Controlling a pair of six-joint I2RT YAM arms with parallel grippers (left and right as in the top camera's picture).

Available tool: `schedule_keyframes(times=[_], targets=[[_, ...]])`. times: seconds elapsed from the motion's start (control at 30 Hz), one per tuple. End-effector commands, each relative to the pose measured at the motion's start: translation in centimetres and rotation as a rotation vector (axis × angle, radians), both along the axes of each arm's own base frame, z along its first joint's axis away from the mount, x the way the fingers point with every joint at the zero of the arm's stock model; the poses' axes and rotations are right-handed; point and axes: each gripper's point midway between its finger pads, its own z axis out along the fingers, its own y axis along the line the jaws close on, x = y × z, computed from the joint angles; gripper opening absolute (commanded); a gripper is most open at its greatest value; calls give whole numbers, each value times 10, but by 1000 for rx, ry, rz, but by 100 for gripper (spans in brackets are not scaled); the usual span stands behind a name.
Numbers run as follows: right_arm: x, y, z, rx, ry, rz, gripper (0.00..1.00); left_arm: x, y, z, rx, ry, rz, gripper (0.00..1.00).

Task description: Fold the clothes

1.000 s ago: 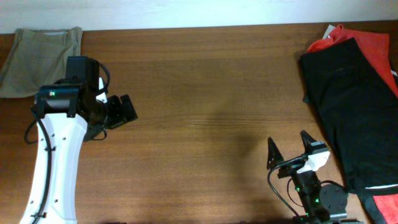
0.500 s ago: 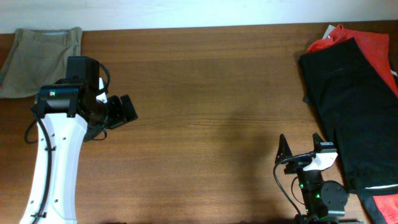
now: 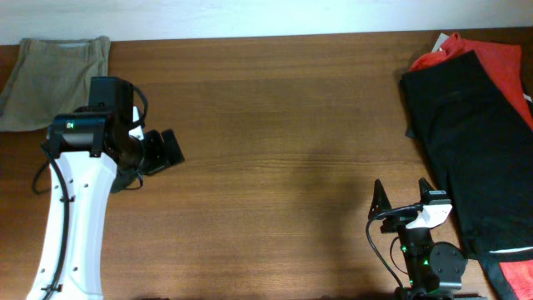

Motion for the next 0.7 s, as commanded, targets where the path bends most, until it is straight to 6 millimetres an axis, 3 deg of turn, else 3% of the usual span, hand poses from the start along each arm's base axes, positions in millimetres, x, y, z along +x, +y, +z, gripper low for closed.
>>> schedule_keyframes(times=[0.0,0.03,0.1,0.17,0.27,0.33,0.37,0.4,0.53,0.67], targets=[[0,-2,-2,7,5,-12,99,-6,0,34,10,-161,6,99],[0,-2,-2,6,5,-12,99,-11,-2,45,26,-245,-6,99],[0,-2,-2,7,5,-12,99,-28,-11,48,40,-427,-44,99],[0,-2,-2,7,5,-12,99,-61,-12,26,24,-540,-53,99],[0,-2,-2,7,5,-12,99,-93,-8,12,15,-674,-47,99],[0,-2,-2,7,5,-12,99,-78,-4,20,33,-834,-22,99],[0,-2,-2,7,5,-12,99,-61,-2,32,45,-1016,-7,99],[0,-2,-2,7,5,-12,99,-53,-2,29,39,-1104,1,99],[0,-2,-2,7,5,-12,99,-41,2,-8,38,-1321,36,99],[0,-2,-2,7,5,-12,99,-45,19,-43,89,-1290,90,99]])
